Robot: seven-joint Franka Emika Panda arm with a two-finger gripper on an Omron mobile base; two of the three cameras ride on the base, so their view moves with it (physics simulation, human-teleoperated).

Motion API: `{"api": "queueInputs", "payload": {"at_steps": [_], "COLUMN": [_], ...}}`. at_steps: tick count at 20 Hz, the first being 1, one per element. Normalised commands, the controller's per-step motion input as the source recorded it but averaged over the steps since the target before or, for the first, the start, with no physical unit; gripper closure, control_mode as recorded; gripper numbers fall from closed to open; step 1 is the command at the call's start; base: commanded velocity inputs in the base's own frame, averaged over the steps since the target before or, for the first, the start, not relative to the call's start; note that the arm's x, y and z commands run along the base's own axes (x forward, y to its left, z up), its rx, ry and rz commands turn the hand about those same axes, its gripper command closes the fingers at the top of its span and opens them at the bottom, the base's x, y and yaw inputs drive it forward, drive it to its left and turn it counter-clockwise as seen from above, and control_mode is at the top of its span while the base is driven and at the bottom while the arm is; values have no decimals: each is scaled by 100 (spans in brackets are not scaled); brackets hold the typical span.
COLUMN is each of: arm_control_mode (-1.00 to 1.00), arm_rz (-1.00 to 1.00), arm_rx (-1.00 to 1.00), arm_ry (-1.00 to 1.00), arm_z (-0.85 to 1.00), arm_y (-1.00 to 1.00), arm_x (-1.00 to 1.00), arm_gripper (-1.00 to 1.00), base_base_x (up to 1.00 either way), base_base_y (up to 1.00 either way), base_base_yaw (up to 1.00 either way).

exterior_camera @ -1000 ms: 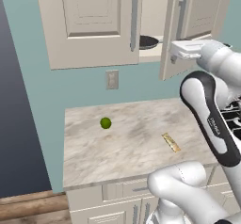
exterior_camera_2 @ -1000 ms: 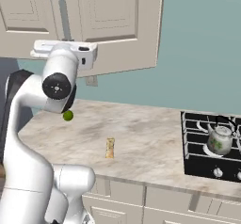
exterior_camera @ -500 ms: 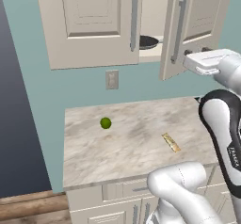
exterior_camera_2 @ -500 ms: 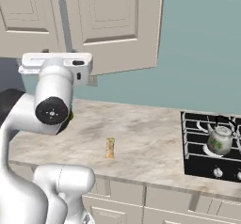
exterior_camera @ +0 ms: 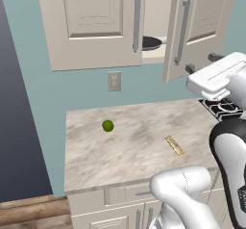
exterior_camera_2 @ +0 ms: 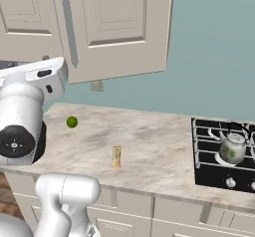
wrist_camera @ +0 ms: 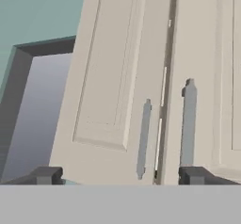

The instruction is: Pick the pan from the cabinet and place it on the stove. Then turn on the stove burner for the pan.

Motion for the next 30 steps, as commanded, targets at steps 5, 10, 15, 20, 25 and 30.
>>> {"api": "queueInputs", "payload": {"at_steps": [5,10,15,20,25,30], "arm_control_mode": [-100,-100,-100,-100,-100,-100], "arm_rz": [-1,-7,-9,-11,-16,-20], "arm_rx": [-31,-36,-33,-31,-28,-24], "arm_ry": [0,3,6,9,13,16], "arm_z": [1,0,-1,-18,-31,-39], "arm_y": [69,55,38,22,4,0], "arm_x": [-1,8,35,48,45,43], "arm_gripper": [-100,-100,-100,-100,-100,-100], "base_base_x": [0,0,0,0,0,0], "base_base_y": [0,0,0,0,0,0], "base_base_yaw": [0,0,0,0,0,0]}}
